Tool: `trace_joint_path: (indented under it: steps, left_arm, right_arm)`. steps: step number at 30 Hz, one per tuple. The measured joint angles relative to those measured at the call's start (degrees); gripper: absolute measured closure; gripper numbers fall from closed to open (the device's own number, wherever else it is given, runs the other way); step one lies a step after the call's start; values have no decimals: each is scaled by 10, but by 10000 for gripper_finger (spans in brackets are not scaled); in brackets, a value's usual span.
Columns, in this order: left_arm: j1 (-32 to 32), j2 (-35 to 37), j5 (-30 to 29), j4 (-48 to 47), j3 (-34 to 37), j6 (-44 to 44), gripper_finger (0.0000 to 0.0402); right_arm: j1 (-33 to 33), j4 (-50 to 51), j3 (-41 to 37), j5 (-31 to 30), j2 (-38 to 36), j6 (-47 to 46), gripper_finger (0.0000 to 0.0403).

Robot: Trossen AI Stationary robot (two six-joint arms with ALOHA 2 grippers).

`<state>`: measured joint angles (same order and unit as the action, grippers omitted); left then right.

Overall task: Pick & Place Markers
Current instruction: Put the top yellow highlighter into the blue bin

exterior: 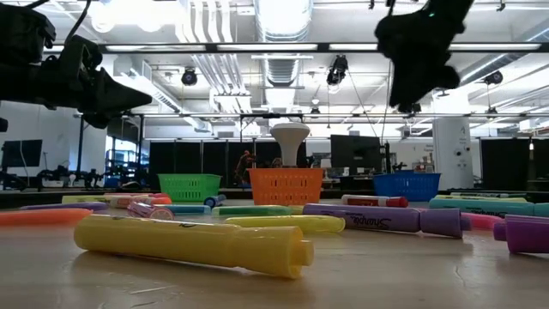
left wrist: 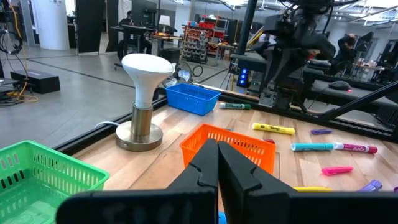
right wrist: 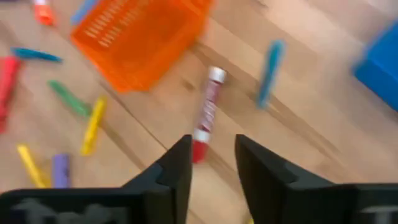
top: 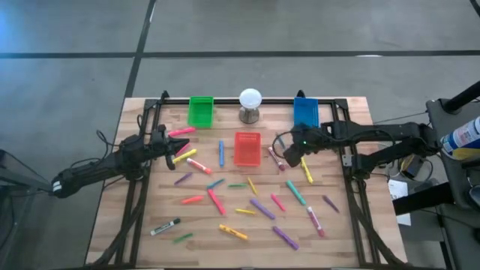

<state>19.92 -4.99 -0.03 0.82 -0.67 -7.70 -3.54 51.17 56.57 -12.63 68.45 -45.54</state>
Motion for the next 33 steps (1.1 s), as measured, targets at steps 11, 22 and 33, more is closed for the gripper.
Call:
trace_joint_path:
  steps: [11,22,33]
  left_arm:
    - [0,0,0,0,0,0,399]
    - [0,0,0,0,0,0,399]
    - [0,0,0,0,0,0,399]
  right_arm:
    - [50,-7,-107,38,-49,-154,186]
    - [73,-22,-150,49,12,-213,199]
    - [69,-28,-174,32,87,-285,202]
